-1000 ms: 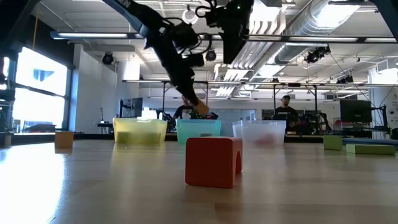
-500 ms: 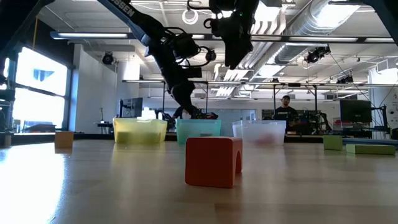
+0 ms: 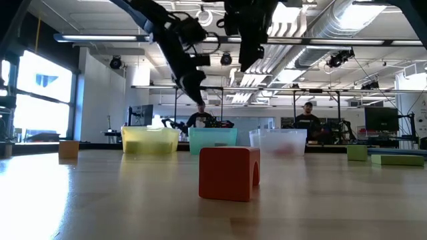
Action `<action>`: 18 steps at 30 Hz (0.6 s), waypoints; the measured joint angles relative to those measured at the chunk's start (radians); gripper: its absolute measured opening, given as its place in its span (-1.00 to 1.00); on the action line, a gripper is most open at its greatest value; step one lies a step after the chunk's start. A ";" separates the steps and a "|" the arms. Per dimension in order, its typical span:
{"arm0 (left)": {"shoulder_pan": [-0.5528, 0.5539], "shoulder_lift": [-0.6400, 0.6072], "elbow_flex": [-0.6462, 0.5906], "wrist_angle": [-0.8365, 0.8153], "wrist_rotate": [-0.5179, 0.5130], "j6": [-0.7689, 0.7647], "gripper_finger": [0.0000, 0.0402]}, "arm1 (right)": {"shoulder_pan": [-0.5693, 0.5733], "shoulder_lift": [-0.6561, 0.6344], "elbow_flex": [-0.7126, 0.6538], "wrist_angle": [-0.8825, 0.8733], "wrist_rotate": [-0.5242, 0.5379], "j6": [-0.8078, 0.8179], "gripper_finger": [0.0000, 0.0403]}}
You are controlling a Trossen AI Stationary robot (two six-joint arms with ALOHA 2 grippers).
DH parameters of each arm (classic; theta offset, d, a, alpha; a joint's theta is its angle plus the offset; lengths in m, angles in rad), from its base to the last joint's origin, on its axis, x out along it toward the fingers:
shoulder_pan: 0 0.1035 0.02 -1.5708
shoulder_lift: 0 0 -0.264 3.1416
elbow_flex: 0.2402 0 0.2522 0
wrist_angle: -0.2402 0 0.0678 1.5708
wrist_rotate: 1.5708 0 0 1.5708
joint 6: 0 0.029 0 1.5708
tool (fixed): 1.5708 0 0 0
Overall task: Sort & place blocks by color
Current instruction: Put the orange block into the white bin
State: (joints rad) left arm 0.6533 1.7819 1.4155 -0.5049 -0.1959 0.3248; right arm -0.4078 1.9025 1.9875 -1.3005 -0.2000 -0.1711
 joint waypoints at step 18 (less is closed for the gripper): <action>-0.029 -0.371 0.000 -0.080 0.013 -0.094 -0.04 | 0.117 0.006 -0.343 0.277 -0.008 -0.143 0.03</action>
State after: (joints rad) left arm 0.6245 1.4105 1.4155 -0.5847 -0.1829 0.2306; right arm -0.2903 1.9083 1.6449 -1.0230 -0.2084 -0.3137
